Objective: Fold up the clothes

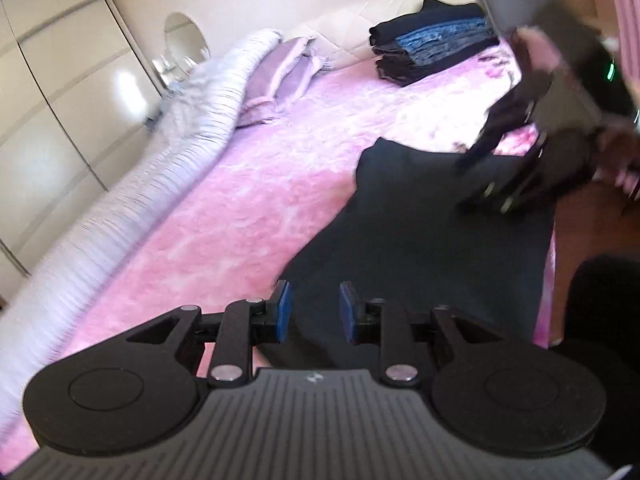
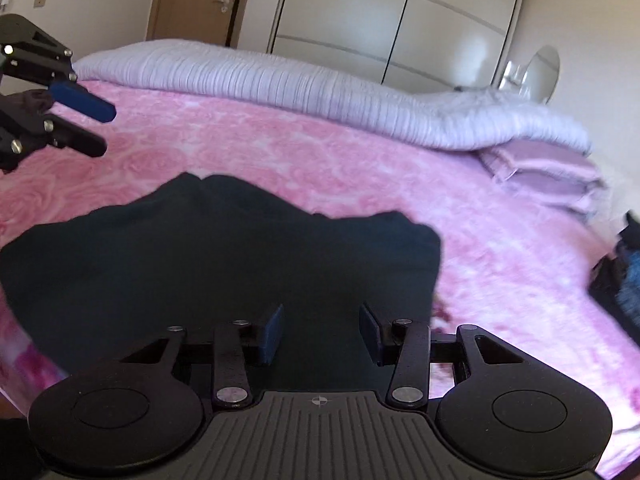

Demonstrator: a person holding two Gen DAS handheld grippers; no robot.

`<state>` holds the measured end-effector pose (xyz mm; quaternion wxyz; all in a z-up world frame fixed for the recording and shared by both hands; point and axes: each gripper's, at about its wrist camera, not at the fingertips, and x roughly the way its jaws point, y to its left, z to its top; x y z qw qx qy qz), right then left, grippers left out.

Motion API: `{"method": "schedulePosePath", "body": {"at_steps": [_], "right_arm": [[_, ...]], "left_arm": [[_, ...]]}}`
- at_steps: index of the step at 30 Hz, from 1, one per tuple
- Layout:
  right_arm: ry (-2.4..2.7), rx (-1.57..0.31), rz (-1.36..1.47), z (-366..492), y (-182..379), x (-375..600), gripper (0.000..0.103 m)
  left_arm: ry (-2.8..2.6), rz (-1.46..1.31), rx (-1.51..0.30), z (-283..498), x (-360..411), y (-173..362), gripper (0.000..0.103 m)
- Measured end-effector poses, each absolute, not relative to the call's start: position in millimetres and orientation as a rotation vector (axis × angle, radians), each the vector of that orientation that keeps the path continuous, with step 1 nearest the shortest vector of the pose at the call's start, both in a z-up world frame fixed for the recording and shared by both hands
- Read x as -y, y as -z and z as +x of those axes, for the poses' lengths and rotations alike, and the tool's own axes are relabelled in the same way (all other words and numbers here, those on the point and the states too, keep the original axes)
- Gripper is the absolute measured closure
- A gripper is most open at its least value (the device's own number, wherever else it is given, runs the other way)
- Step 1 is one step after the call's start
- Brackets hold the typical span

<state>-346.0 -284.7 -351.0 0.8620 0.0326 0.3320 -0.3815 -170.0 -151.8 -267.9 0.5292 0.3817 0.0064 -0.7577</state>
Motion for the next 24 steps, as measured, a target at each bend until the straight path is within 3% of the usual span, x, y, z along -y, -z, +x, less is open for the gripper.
{"method": "schedulePosePath", "body": {"at_steps": [5, 8, 14, 18, 24], "right_arm": [[0.725, -0.741, 0.099, -355, 358, 308, 0.058], [0.759, -0.666, 0.116, -365, 337, 330, 0.058], [0.765, -0.709, 0.205, -347, 341, 402, 0.058], [0.705, -0.747, 0.341, -335, 358, 444, 0.058], [0.746, -0.694, 0.416, -350, 348, 468, 0.058]], "left_arm": [[1.772, 1.100, -0.051, -167, 175, 334, 0.079], [1.774, 1.024, -0.090, -155, 178, 327, 0.079], [1.769, 0.877, -0.077, -148, 223, 301, 0.081], [1.774, 0.928, -0.152, -143, 253, 326, 0.086], [1.774, 0.878, -0.240, -129, 256, 332, 0.083]]}}
